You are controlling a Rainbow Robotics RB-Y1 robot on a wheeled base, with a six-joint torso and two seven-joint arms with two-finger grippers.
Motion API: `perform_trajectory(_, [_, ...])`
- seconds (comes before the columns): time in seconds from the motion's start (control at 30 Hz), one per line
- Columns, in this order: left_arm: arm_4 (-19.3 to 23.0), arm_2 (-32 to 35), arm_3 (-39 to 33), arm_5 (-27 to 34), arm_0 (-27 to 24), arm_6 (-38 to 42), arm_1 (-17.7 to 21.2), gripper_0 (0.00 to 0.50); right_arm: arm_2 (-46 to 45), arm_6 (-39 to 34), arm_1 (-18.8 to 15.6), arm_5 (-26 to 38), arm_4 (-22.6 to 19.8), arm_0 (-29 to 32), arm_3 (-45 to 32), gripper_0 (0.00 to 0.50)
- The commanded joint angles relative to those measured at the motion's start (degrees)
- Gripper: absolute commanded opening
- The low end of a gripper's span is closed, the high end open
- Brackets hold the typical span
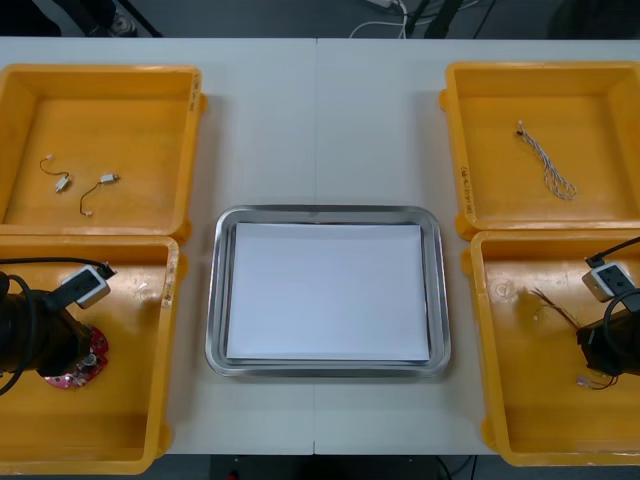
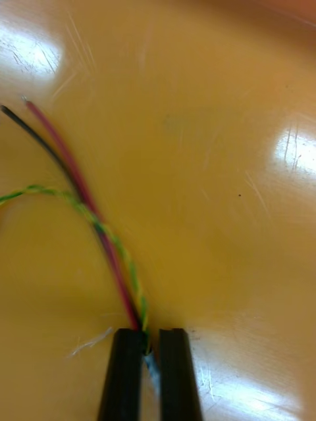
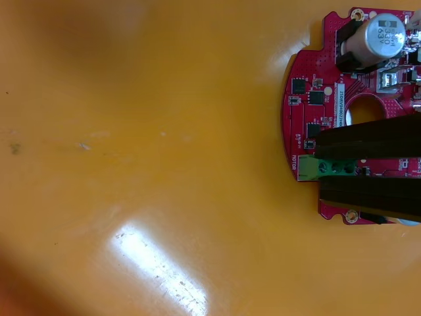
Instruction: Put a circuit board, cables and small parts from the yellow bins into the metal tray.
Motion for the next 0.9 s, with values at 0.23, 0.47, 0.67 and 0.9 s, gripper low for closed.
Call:
perform_trajectory(0.23, [-0.1,-0.9,-0.2,-0.2,0.8,-8.2,2.3,0.0,1.3,1.7,-1.9,-0.7,1.0,-2.0,0.4,0.0])
perform_trajectory(0.47, [0.6,2.3,-2.0,6.5,-1.2,-8.3,2.3,0.0,1.3,1.9,-1.9,1.2,2.1,-5.0,0.4,0.0])
perform_trajectory(0.67, [1.8,5.7,-3.9,12.6,-2.6,-8.0,2.3,0.0,0.1,2.0,-1.9,6.3,1.0,-7.3,0.3,0.0])
perform_trajectory(0.9, [6.6,10.7,-4.7,18.0,-4.8,-7.9,1.0,0.0,-2.3,1.5,-1.9,12.9,-0.6,-8.5,-1.1,0.0])
